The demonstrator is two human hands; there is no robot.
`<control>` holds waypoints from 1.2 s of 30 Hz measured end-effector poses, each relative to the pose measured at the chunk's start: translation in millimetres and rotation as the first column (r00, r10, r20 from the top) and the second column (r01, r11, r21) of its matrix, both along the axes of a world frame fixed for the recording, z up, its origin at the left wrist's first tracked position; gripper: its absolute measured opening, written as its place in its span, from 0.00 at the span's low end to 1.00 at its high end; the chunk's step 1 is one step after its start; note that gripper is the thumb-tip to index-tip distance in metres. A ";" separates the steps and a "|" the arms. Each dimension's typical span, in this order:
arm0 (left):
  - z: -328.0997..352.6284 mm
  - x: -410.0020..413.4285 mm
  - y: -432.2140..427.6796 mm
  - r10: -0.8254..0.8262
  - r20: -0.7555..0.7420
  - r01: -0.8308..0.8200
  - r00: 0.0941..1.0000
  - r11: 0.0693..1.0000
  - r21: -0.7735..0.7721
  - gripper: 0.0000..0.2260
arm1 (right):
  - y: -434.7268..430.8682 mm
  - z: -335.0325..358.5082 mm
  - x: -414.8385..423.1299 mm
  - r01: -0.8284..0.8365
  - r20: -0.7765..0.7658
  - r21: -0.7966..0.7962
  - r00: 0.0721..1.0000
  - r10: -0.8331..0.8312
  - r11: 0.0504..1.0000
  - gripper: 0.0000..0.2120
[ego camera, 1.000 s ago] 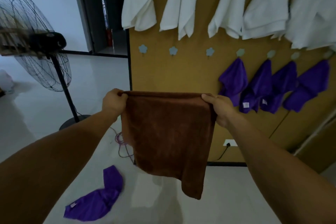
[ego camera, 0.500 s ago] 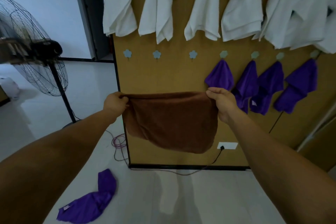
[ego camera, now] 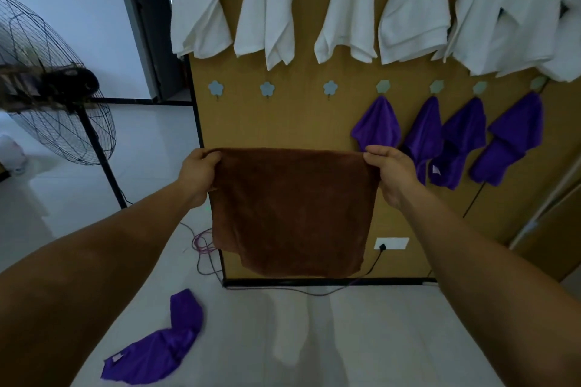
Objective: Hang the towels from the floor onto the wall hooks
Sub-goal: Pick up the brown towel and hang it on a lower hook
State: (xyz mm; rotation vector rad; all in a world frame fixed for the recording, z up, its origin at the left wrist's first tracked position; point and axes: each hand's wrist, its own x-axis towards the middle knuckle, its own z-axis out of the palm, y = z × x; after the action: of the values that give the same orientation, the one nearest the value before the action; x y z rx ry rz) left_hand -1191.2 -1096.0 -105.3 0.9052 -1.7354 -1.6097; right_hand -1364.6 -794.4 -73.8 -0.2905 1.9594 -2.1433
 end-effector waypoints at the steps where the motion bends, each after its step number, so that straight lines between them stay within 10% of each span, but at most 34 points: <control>1: -0.2 1.1 -2.7 -0.039 0.055 0.039 0.998 0.999 0.013 0.04 | -2.1 -1.4 1.6 0.020 -0.024 0.037 1.000 -0.019 0.999 0.10; 7: 0.5 11.0 -19.3 -0.166 0.378 0.126 0.911 0.984 0.127 0.05 | -17.6 -19.0 14.4 -0.049 -0.018 0.376 0.998 0.060 0.926 0.05; 16: 12.8 12.1 -40.3 -0.054 0.372 0.043 0.927 0.998 0.038 0.01 | -24.8 -27.6 15.9 0.014 -0.050 0.409 0.999 0.007 0.913 0.04; 36: 11.3 38.1 -56.3 -0.412 0.589 0.427 0.696 0.896 0.122 0.22 | -40.7 -18.2 24.4 -0.147 -0.001 0.269 0.988 0.153 0.952 0.12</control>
State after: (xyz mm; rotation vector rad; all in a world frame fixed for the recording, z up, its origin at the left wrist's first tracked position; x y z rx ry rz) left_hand -1153.1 -1152.3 -94.0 1.1589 -2.5627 -1.6735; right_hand -1340.2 -835.1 -92.0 -0.4016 2.1339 -1.7627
